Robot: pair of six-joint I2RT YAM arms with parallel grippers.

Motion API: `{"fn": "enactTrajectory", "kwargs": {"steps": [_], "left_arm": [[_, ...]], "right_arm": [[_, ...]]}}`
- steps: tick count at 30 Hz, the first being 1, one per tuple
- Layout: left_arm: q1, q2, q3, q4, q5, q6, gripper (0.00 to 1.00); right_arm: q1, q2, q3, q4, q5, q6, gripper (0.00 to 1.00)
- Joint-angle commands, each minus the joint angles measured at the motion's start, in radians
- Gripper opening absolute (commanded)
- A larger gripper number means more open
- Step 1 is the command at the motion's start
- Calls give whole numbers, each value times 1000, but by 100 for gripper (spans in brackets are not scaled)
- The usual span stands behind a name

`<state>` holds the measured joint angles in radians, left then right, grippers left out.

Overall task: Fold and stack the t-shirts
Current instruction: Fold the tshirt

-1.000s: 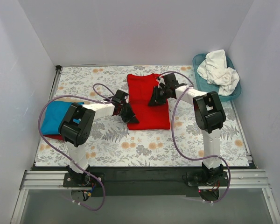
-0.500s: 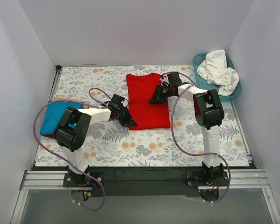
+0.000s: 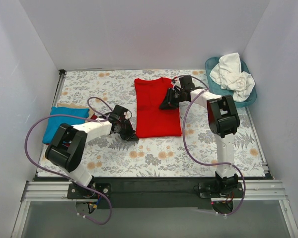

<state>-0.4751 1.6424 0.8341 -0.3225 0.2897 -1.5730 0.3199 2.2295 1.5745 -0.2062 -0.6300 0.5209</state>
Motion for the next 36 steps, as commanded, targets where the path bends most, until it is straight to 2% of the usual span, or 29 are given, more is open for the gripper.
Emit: {"fn": "enactTrajectory", "kwargs": {"steps": [1,4,5,6,8,12,15,19,24,36], "left_arm": [[7,-98,5,-24,-24,25,0],[13,-118,31,-68,-81,22,6],[16,-131,33,-79,-101,18,9],[23,-139,30,-84,-115,10,19],[35,-150,25,-75,-132,11,22],[39,-136,33,-20,-136,63,23],[39,-124,36,40,-90,120,25],[39,-90,53,53,-80,168,26],[39,-52,51,77,-44,194,26],[39,-23,16,146,11,182,26]], "right_arm": [[-12,-106,35,19,-2,-13,36],[-12,-164,16,8,1,-18,38],[-12,-183,3,7,4,-19,39],[-10,-203,-29,8,9,-22,39],[-12,-269,-76,8,39,-28,39],[-12,-395,-238,7,110,-62,38],[-12,-500,-327,-1,173,-99,39],[-10,-634,-482,-10,236,-137,39],[-10,-741,-597,-10,274,-179,45],[-5,-766,-720,-10,355,-225,52]]}}
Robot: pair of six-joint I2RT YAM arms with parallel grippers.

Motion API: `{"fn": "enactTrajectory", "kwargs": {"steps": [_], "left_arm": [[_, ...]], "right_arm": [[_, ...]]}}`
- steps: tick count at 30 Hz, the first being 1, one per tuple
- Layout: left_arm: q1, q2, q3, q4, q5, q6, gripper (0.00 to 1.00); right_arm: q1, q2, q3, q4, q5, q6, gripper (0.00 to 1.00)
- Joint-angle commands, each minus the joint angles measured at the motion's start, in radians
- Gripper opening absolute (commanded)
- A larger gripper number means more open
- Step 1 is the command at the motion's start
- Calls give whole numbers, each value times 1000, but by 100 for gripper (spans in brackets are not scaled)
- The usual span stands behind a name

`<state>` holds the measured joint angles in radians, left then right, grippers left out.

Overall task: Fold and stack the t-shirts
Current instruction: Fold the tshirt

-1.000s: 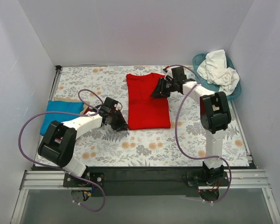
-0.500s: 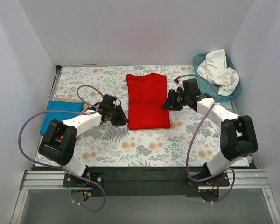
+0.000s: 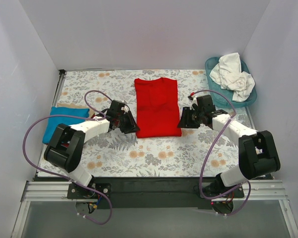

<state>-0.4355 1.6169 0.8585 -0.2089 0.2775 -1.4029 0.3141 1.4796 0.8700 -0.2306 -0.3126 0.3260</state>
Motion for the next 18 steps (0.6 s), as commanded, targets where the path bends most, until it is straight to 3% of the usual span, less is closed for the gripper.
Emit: {"fn": "enactTrajectory", "kwargs": {"steps": [1,18], "left_arm": [[-2,5,-9,31,20,10,26],[0,41,-16,8,-1,-15,23]], "right_arm": [[0,-15,-22,16,47,-30,52],[42,61,-66,63,52,22,51]]}}
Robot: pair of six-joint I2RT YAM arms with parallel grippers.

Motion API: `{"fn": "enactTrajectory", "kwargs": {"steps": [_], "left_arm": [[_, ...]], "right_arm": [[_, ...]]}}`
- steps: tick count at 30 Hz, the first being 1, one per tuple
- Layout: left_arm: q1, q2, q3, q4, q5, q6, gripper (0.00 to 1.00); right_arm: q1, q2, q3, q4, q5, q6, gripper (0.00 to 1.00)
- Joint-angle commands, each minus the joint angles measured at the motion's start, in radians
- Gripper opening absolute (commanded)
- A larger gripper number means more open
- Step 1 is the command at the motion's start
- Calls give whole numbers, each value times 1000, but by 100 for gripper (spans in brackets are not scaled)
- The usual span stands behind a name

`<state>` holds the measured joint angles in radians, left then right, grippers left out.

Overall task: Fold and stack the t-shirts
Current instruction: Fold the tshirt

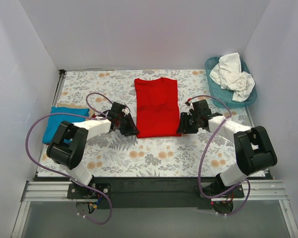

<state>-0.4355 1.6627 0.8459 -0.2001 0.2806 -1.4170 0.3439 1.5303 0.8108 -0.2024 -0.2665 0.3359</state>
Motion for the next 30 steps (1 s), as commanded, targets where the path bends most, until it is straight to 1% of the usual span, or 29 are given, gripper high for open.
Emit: {"fn": "enactTrajectory", "kwargs": {"steps": [1,7,10,11,13,15,21,26,28,29,30], "left_arm": [[-2,-6,-2,-7,-6,-2,23],[0,-23,2,-74,-55,-17,27],[0,-29,5,-93,-63,-14,30],[0,-30,8,-93,-60,-11,32],[0,-23,16,-91,-51,-11,33],[0,-11,21,-91,-28,-10,34],[-14,34,41,-119,-34,-11,35],[-51,77,54,-113,-29,-22,32],[-57,86,58,-113,-23,-31,27],[-60,94,64,-113,-24,-36,23],[-60,95,64,-113,-24,-42,18]], "right_arm": [[14,13,-9,35,9,14,51],[15,27,-21,35,23,20,46],[17,34,-22,35,27,25,40],[15,37,-21,35,27,26,39],[15,45,-19,35,23,28,36],[15,50,-21,35,21,31,35],[17,59,-22,38,15,29,36],[20,70,-21,47,6,32,35],[20,73,-21,52,-5,34,34],[20,79,-19,55,-8,34,31],[20,82,-15,57,-17,34,29]]}}
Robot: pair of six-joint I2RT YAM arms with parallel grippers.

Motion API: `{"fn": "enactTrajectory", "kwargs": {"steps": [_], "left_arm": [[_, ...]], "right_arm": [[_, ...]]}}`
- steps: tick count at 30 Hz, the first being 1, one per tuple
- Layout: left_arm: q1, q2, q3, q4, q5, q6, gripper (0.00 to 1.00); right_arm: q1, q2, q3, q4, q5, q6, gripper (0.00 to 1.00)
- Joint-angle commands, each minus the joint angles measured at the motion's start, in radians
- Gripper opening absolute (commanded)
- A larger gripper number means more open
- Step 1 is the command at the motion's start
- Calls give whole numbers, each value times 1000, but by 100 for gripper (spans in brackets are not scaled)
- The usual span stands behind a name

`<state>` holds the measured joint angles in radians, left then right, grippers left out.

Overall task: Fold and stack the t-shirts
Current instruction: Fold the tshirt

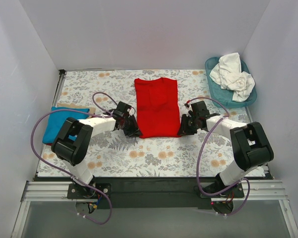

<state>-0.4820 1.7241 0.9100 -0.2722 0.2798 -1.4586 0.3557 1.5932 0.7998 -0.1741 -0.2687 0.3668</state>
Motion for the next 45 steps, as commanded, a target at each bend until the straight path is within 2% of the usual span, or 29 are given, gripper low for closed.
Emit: {"fn": "enactTrajectory", "kwargs": {"steps": [1,3,6,9,13,17,21,22,24,25,26,28,30,31,33,34,37,38,40,41,42,45], "left_arm": [[-13,37,3,-41,-19,-3,12],[-15,32,9,-47,-16,-12,1],[-15,6,13,-91,-13,-20,0],[-15,-63,-8,-163,-10,-23,0],[-24,-234,-132,-234,2,-42,0],[-49,-412,-262,-327,21,-97,0],[-90,-587,-361,-401,53,-196,0],[-102,-616,-379,-410,79,-206,4],[-109,-667,-396,-458,96,-217,18],[-109,-685,-389,-476,82,-212,31],[-109,-707,-375,-510,61,-206,35],[-109,-750,-291,-544,23,-183,43],[-107,-729,-206,-605,-48,-169,43],[-106,-692,-139,-613,-66,-152,43],[-106,-660,-97,-589,-122,-147,39],[-95,-623,-88,-558,-116,-152,37],[-70,-545,-95,-431,-76,-204,23],[-67,-529,-106,-359,-58,-226,21],[-49,-514,-129,-300,-27,-324,14],[-47,-508,-169,-224,-16,-356,12],[-41,-502,-184,-193,-5,-418,10],[-17,-448,-220,-113,18,-476,7]], "right_arm": [[11,22,-2,30,-20,1,27],[11,33,6,28,-33,-3,14],[9,27,12,9,-50,-11,1],[19,-33,-23,-28,-58,-19,1],[64,-163,-128,-80,-66,-11,1],[159,-355,-281,-131,-60,38,1],[253,-525,-355,-198,-41,124,1],[267,-554,-361,-209,-41,147,3],[288,-616,-360,-254,-29,152,24],[287,-631,-350,-272,-12,150,34],[287,-659,-335,-295,9,146,47],[287,-673,-259,-303,95,129,57],[285,-636,-176,-291,156,75,61],[279,-569,-84,-282,170,55,62],[275,-479,16,-222,157,-32,63],[275,-428,114,-141,143,-66,62],[275,-119,301,-54,83,-198,55],[275,-51,431,-50,79,-224,54],[275,77,576,-48,43,-304,52],[275,188,698,-38,28,-328,51],[273,242,754,-28,14,-360,51],[275,439,962,-24,-19,-417,51]]}}
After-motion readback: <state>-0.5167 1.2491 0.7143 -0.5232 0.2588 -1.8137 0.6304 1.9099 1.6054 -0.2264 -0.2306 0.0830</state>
